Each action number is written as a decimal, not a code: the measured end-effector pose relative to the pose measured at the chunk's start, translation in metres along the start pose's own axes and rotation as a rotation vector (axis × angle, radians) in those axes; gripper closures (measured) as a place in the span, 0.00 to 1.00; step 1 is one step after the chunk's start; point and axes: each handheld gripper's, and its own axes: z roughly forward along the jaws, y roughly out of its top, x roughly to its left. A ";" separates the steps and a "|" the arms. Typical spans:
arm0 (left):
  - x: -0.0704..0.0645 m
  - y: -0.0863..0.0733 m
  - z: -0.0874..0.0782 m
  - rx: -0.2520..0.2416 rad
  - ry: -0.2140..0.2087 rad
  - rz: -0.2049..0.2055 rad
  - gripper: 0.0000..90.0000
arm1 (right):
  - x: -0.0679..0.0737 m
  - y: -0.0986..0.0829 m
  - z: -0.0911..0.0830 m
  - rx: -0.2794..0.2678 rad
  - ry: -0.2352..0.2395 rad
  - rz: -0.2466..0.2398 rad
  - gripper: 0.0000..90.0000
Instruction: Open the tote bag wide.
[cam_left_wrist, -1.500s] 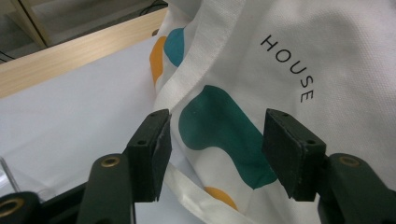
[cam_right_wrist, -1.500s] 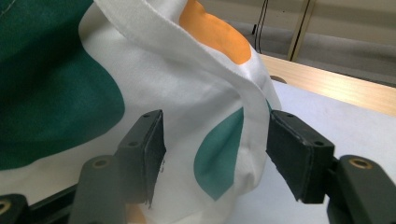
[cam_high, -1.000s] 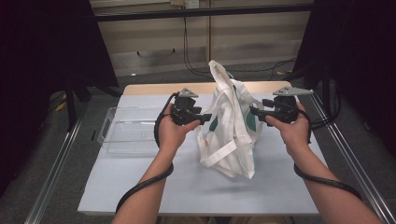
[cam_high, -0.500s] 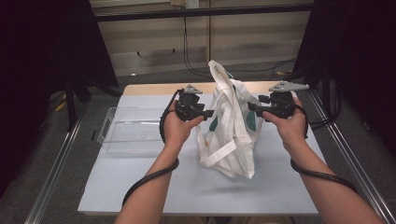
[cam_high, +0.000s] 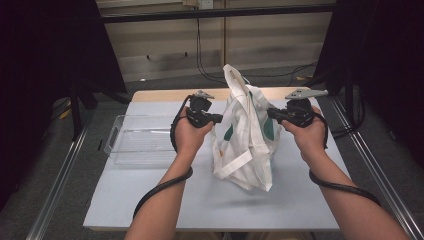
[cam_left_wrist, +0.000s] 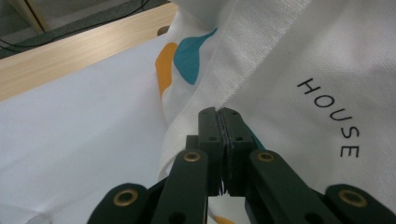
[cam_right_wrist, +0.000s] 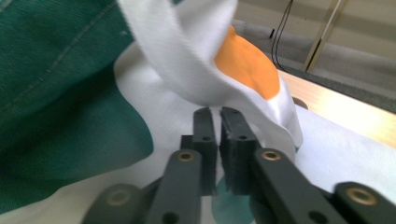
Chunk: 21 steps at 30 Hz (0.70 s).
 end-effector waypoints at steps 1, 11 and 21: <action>0.002 0.000 -0.002 0.009 -0.004 0.013 0.98 | -0.001 -0.001 -0.001 0.006 -0.003 0.006 1.00; 0.004 -0.001 -0.008 0.007 -0.001 0.004 0.98 | -0.002 -0.008 -0.002 0.006 0.011 0.022 0.93; 0.000 -0.002 -0.007 0.007 -0.008 -0.002 0.98 | -0.003 0.001 -0.003 -0.040 -0.023 0.025 0.51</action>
